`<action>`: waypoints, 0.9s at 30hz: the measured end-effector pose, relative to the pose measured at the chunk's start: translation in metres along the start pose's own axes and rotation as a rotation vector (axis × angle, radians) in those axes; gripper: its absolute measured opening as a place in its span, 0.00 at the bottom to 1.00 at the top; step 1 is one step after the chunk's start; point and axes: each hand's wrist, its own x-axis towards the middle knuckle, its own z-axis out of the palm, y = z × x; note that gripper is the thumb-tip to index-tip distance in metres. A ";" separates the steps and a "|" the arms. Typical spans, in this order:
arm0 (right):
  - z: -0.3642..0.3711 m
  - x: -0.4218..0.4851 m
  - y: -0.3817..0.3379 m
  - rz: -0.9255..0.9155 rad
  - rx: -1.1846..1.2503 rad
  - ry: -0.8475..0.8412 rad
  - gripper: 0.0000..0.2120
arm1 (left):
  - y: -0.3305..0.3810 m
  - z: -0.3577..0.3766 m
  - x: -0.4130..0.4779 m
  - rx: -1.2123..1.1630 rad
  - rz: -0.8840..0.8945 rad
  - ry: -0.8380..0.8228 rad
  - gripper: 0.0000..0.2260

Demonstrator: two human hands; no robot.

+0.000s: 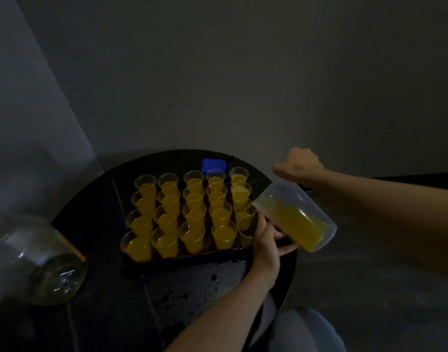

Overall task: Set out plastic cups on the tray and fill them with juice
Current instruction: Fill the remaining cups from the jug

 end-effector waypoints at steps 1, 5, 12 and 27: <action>0.000 0.000 0.000 0.000 -0.005 0.001 0.14 | 0.000 0.000 0.000 -0.007 -0.002 0.001 0.28; 0.000 0.000 -0.001 -0.007 -0.011 -0.007 0.13 | -0.002 0.000 0.001 -0.001 -0.005 0.000 0.29; 0.001 0.000 -0.001 -0.008 0.000 -0.012 0.14 | -0.005 -0.002 0.003 0.016 -0.005 0.005 0.29; 0.001 0.001 0.001 0.002 -0.008 -0.004 0.14 | -0.007 0.001 0.004 0.023 0.001 -0.004 0.27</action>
